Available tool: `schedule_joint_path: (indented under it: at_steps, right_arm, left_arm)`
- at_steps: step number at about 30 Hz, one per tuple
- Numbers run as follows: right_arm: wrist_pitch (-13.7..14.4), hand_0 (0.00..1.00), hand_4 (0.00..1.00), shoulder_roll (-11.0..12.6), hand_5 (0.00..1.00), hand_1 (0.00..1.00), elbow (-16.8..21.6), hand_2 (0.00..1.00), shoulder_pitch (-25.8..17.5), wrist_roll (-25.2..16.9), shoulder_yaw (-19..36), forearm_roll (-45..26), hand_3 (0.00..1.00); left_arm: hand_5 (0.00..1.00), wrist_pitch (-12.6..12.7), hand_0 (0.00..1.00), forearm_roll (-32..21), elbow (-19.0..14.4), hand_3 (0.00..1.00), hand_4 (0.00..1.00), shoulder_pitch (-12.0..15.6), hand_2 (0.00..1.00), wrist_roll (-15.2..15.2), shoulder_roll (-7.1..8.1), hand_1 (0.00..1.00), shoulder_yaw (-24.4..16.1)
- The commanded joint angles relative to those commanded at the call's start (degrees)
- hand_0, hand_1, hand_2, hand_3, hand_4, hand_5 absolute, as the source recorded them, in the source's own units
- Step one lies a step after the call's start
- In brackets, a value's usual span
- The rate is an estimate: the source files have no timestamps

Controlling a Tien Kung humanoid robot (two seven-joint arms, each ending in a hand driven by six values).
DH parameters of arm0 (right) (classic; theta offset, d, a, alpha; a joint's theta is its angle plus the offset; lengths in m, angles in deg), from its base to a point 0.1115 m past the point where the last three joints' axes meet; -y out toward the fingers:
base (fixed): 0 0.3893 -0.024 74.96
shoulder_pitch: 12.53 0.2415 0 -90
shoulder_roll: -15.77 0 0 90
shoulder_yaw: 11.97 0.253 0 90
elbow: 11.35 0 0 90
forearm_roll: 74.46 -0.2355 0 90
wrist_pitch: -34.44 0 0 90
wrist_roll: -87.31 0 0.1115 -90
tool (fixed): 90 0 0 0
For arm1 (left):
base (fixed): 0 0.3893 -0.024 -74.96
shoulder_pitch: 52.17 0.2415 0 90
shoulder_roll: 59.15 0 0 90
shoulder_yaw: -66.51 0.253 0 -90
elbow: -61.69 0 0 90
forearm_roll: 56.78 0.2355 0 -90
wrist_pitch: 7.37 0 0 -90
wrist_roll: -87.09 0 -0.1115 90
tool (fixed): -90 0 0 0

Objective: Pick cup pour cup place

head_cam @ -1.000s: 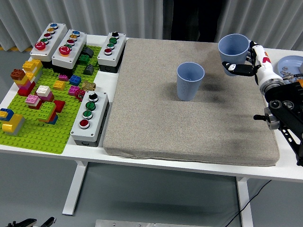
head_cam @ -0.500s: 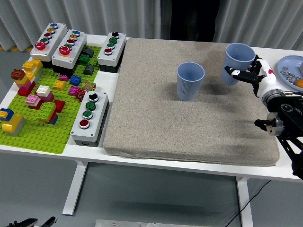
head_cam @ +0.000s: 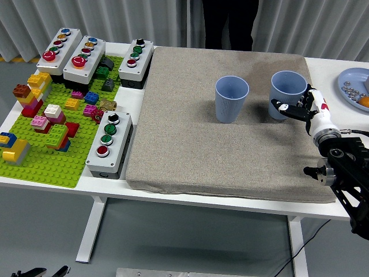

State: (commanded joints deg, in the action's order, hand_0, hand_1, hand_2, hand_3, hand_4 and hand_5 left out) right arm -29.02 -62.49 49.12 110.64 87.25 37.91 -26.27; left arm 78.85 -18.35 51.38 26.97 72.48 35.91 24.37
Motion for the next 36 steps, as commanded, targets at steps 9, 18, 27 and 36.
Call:
schedule_joint_path:
  at_steps: [9, 18, 27, 36]
  right_arm:
    - [0.89, 0.847, 0.61, -0.5, 0.002, 0.7, -0.94, 0.566, -0.44, -2.42, -0.95, 0.91, 0.603]
    - [0.67, 0.848, 0.607, -0.74, 0.002, 0.701, -1.62, 0.567, -0.91, -3.29, -0.98, -0.17, 0.602]
    - [0.27, 0.847, 0.603, -0.8, 0.002, 0.705, -1.79, 0.568, -1.1, -3.35, -0.92, -0.53, 0.602]
    - [-1.29, 0.868, 0.649, -0.72, 0.002, 0.742, -1.62, 0.65, -1.19, -2.47, -0.62, -0.16, 0.754]
  left_arm:
    - [0.998, -0.11, 0.764, -0.13, 0.0, 0.719, 0.507, 0.05, 0.827, -0.05, 0.03, 0.779, 0.34]
    - [0.998, -0.16, 0.764, -0.11, 0.0, 0.717, 0.507, 0.19, 0.827, -0.07, 0.02, 0.78, 0.35]
    - [0.998, -0.18, 0.764, -0.26, 0.0, 0.715, 0.506, -0.03, 0.826, -0.01, 0.01, 0.779, 0.53]
    - [0.998, -0.19, 0.764, -0.27, 0.0, 0.716, 0.506, -0.01, 0.826, -0.01, 0.0, 0.779, 0.46]
